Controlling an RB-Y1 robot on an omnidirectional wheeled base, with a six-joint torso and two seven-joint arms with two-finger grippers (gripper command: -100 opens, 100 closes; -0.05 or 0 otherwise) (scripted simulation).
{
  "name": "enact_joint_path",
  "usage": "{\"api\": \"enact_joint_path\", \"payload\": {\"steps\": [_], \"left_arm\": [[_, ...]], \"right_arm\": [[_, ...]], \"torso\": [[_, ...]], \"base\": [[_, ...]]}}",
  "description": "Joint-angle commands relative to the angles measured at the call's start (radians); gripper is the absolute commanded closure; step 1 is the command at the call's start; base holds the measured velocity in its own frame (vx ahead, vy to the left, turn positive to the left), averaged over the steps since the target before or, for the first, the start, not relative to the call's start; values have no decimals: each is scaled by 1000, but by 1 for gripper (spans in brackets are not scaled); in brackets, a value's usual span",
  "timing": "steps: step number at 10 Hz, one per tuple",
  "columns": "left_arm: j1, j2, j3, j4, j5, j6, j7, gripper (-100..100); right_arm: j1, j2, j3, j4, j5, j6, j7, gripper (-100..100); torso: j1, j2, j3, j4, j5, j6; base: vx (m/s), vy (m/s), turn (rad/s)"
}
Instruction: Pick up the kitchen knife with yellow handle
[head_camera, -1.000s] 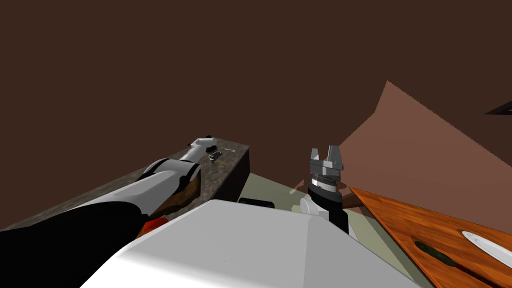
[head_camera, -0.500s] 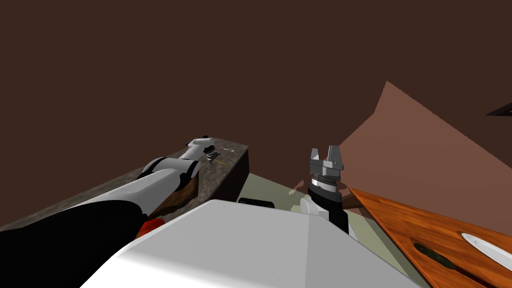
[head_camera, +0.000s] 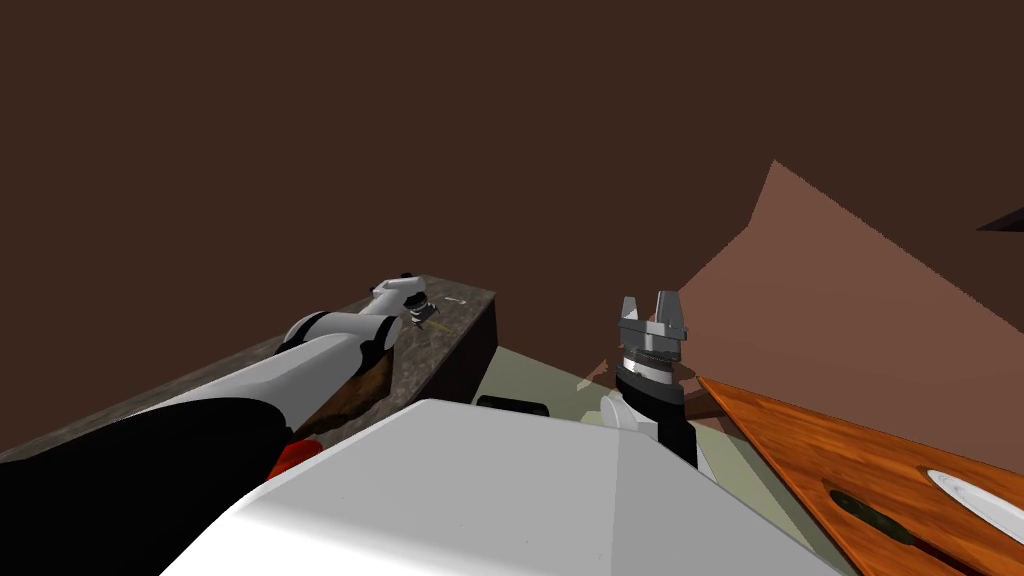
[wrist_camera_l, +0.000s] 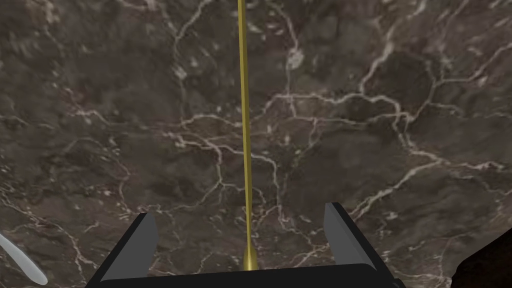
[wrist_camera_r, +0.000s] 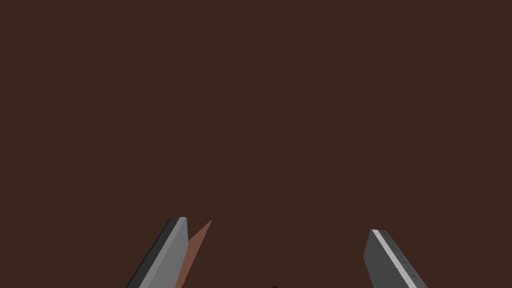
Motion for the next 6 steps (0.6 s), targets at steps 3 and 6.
{"api": "enact_joint_path", "payload": {"steps": [3, 6], "left_arm": [[-29, 0, 54, 92, -48, -43, -60, -100], [-55, 2, 105, 175, -92, -83, -115, -100]], "right_arm": [[0, 0, 0, 0, 0, 0, 0, 0], [0, 0, 0, 0, 0, 0, 0, 0]], "torso": [[-1, 0, 0, 0, 0, 0], [0, 0, 0, 0, 0, 0]], "base": [[10, -36, 5], [15, -28, 3]]}}
